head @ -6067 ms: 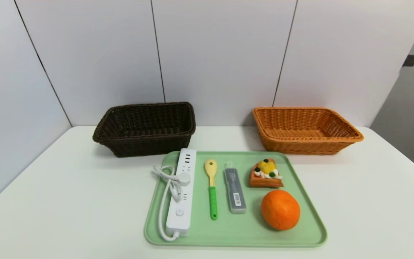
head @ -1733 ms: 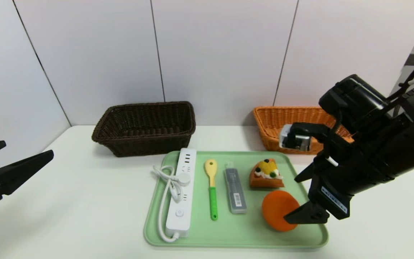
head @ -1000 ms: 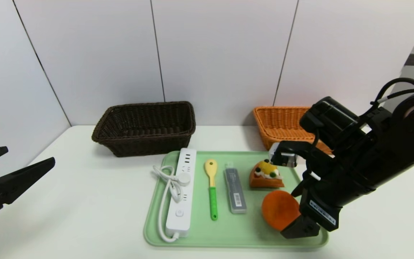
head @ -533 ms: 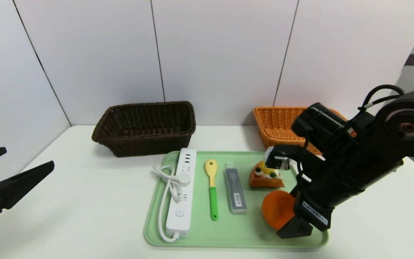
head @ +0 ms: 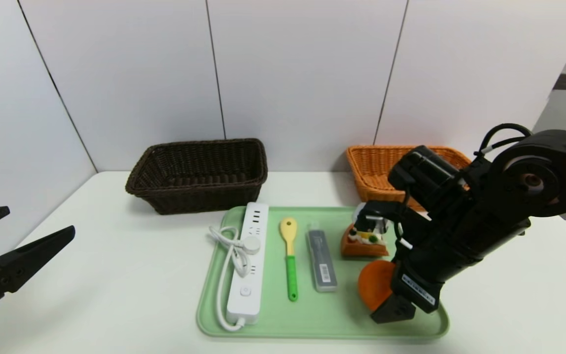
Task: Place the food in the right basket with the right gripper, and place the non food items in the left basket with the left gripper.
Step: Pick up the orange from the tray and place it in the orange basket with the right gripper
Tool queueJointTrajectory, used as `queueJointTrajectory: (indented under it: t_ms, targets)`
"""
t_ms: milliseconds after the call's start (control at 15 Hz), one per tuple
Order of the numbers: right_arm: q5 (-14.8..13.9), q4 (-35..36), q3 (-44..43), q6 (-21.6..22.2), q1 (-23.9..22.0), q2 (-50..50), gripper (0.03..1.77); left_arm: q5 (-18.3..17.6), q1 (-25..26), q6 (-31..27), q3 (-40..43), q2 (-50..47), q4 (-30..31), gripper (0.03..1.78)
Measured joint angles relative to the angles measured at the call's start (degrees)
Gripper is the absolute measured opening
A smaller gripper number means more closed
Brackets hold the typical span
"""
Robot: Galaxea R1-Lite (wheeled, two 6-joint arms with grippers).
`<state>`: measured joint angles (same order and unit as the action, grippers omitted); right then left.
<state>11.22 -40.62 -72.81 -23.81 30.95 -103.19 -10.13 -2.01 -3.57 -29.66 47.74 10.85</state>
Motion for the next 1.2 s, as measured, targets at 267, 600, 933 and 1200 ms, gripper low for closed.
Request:
queueJointTrajectory:
  t_ms: [267, 600, 933, 1200]
  targets:
    - [-1.3, 1.5, 0.1, 0.0, 0.0, -1.7, 1.71, 0.0, 0.0, -0.1, -0.1, -0.3, 0.1, 1.69]
    - [-1.5, 2.1, 0.1, -0.1, 0.1, -3.0, 1.71, 0.0, 0.0, -0.3, -0.5, -0.5, 0.1, 1.69]
    - [-2.6, 2.1, 0.9, -0.5, 0.1, -3.3, 1.5, -0.1, 0.0, -0.4, -0.7, -1.0, -0.1, 1.69]
    - [-2.8, 2.1, 1.0, -0.4, 0.6, -3.3, 1.18, -0.1, 0.0, -0.4, -0.6, -1.5, -0.2, 1.69]
